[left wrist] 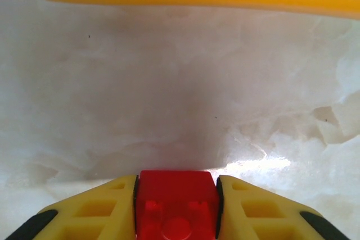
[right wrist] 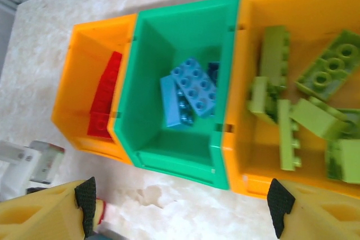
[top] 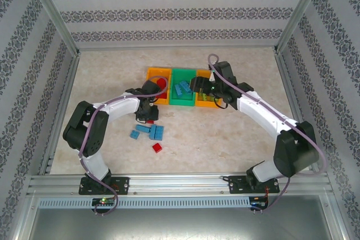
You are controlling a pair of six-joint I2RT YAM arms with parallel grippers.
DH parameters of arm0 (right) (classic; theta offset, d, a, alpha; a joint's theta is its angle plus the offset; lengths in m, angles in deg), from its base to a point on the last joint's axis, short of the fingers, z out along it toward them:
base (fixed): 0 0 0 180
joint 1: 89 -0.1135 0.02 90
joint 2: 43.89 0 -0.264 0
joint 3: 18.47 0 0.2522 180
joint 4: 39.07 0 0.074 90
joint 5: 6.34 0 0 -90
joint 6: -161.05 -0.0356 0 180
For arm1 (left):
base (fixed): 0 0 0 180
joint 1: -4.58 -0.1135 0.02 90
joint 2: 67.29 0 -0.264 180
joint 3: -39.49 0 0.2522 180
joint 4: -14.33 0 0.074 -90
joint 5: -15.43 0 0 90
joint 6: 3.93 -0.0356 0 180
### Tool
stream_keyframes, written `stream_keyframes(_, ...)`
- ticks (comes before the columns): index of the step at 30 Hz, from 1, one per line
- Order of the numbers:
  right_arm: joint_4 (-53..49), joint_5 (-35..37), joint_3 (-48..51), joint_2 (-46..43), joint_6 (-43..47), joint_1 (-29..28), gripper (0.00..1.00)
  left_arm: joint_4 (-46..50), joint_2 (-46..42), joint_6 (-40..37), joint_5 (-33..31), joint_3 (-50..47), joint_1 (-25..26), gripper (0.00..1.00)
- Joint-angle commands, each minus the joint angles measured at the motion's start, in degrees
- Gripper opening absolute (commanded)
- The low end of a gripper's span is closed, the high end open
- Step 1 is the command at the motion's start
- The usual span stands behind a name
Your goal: Sort the legos into containers by color
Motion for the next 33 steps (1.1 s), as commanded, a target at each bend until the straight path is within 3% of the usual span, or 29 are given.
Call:
stream_keyframes(1, -0.1, 1.0, 2.9, -3.7, 1.1, 1.7, 0.82, 1.3, 0.8, -0.2, -1.2, 0.8, 0.5, 0.27)
stream_keyframes(9, -0.5, 1.3, 8.5, -9.0, 1.8, 4.0, 0.83, 4.6, -2.8, -0.3, -2.6, 3.8, 0.5, 0.26)
stream_keyframes(17, -0.3, 2.2, 14.0, -11.9, 1.0, 4.2, 0.83, 10.2, -4.7, -2.7, -5.9, 13.1, 0.4, 0.28)
stream_keyframes(26, 3.2, 2.2, 22.7, -18.1, -1.4, 2.2, 0.83, 13.3, 6.3, -6.3, -5.6, 30.3, -2.4, 0.28)
stream_keyframes(33, 3.9, 5.3, 25.2, -20.2, 3.5, -7.7, 0.82, 15.1, 15.7, -7.2, -6.2, 41.7, -4.9, 0.30)
